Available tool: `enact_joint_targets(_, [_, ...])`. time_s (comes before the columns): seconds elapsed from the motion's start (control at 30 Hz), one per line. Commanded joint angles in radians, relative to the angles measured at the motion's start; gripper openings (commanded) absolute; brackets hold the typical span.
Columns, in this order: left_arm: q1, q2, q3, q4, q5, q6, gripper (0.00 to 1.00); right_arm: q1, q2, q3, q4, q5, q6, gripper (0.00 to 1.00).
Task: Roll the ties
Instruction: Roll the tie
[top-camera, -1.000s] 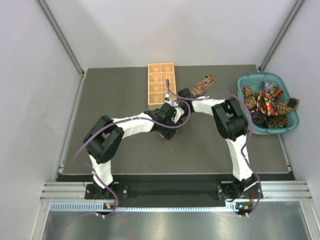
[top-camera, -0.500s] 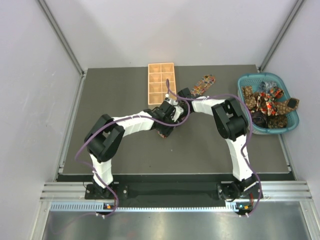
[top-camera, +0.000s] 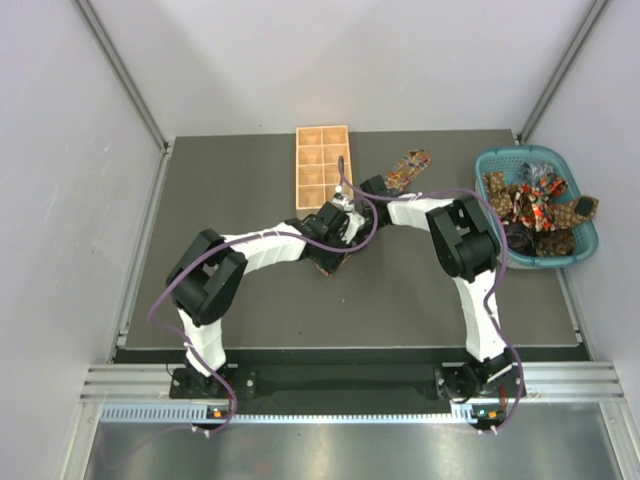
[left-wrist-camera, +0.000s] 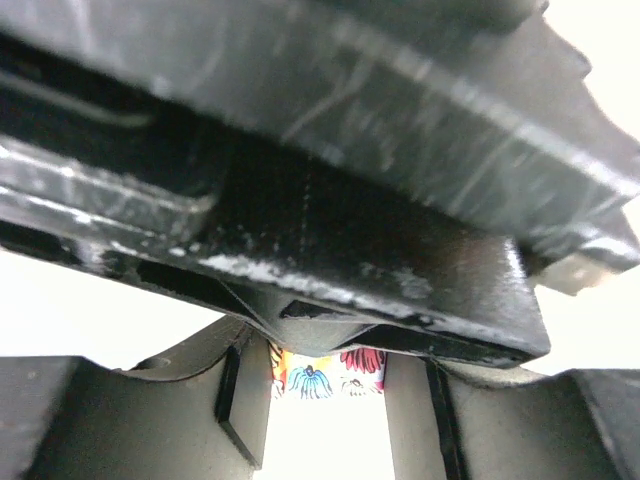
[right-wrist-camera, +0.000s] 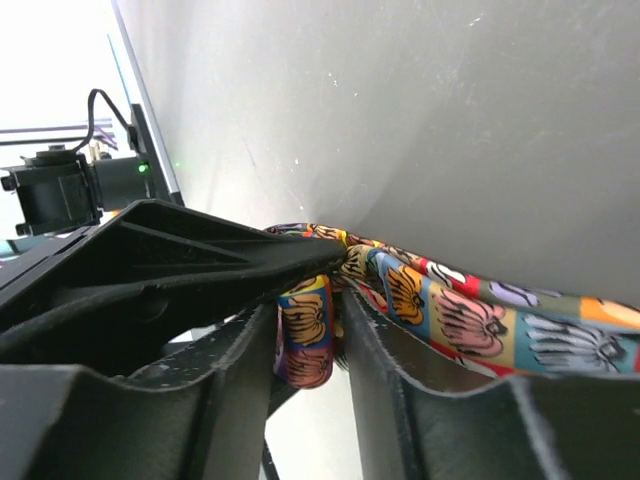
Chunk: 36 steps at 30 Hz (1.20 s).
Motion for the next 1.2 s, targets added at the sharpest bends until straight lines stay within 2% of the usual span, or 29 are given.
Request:
enact_joint_targets(0.0, [0.004, 0.052, -0.043, -0.047, 0.044, -0.05, 0.4, -0.001, -0.035, -0.041, 0.058, 0.113, -0.044, 0.4])
enact_joint_targets(0.2, [0.004, 0.067, -0.037, -0.058, 0.043, -0.047, 0.39, -0.012, -0.062, -0.067, 0.098, 0.102, -0.023, 0.4])
enact_joint_targets(0.27, [0.003, 0.067, -0.037, -0.059, 0.046, -0.047, 0.39, -0.017, -0.065, -0.073, 0.101, 0.105, -0.016, 0.43])
enact_joint_targets(0.4, [0.003, 0.07, -0.032, -0.062, 0.044, -0.049, 0.38, -0.031, -0.083, -0.094, 0.124, 0.114, -0.004, 0.42])
enact_joint_targets(0.53, [0.003, 0.072, -0.028, -0.068, 0.038, -0.049, 0.38, -0.038, -0.101, -0.108, 0.127, 0.128, -0.006, 0.3])
enact_joint_targets(0.57, [0.003, 0.072, -0.026, -0.068, 0.038, -0.049, 0.39, -0.037, -0.098, -0.108, 0.129, 0.125, -0.006, 0.24])
enact_joint_targets(0.67, [0.003, 0.067, -0.025, -0.068, 0.037, -0.052, 0.4, -0.034, -0.075, -0.091, 0.104, 0.125, -0.018, 0.14])
enact_joint_targets(0.77, [0.003, 0.06, -0.025, -0.068, 0.037, -0.05, 0.42, -0.023, -0.06, -0.079, 0.087, 0.125, -0.033, 0.11])
enact_joint_targets(0.87, [0.003, 0.058, -0.018, -0.065, 0.031, -0.05, 0.48, -0.014, -0.049, -0.067, 0.069, 0.125, -0.047, 0.09])
enact_joint_targets(0.97, [0.004, 0.06, -0.003, -0.07, 0.02, -0.05, 0.6, -0.009, -0.043, -0.064, 0.067, 0.114, -0.052, 0.08])
enact_joint_targets(1.0, [0.003, 0.06, 0.001, -0.073, 0.017, -0.05, 0.67, -0.005, -0.039, -0.064, 0.064, 0.111, -0.056, 0.08])
enact_joint_targets(1.17, [0.014, 0.055, 0.031, -0.075, 0.004, -0.044, 0.76, 0.002, -0.032, -0.068, 0.061, 0.102, -0.062, 0.07])
